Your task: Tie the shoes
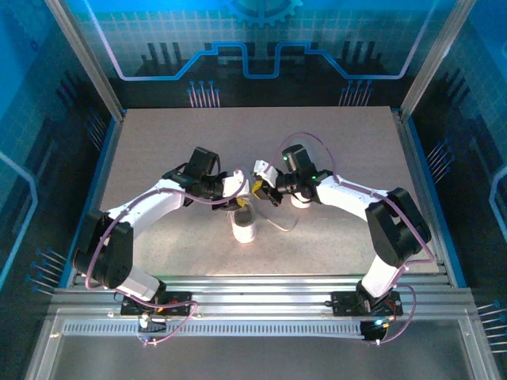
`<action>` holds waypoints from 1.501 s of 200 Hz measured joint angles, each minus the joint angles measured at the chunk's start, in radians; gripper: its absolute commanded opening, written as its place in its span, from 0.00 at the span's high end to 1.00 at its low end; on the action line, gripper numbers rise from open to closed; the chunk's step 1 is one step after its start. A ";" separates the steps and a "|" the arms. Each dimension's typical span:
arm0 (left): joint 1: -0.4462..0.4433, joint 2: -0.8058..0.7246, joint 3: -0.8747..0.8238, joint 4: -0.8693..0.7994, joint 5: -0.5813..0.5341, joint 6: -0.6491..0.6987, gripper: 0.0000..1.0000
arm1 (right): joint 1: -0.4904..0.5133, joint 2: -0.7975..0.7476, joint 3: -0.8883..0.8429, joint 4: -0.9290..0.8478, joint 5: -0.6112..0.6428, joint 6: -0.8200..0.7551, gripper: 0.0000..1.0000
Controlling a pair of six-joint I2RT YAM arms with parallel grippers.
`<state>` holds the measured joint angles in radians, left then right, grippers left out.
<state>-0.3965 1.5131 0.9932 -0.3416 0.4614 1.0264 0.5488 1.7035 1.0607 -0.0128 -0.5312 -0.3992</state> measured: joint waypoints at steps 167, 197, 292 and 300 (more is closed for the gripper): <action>-0.040 0.029 0.026 -0.006 -0.087 0.033 1.00 | 0.000 -0.015 -0.020 -0.003 -0.011 -0.002 1.00; -0.040 0.029 0.025 0.005 -0.087 0.001 1.00 | 0.000 -0.023 -0.027 -0.017 -0.017 -0.010 1.00; -0.039 0.013 -0.013 0.086 -0.103 -0.069 1.00 | 0.000 -0.026 -0.028 -0.050 -0.045 -0.019 1.00; -0.039 0.007 -0.023 0.100 -0.103 -0.078 1.00 | 0.000 -0.026 -0.028 -0.054 -0.053 -0.018 1.00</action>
<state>-0.4351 1.5200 0.9703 -0.2420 0.3584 0.9482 0.5488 1.6772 1.0328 -0.0666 -0.5846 -0.4175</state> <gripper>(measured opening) 0.051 0.040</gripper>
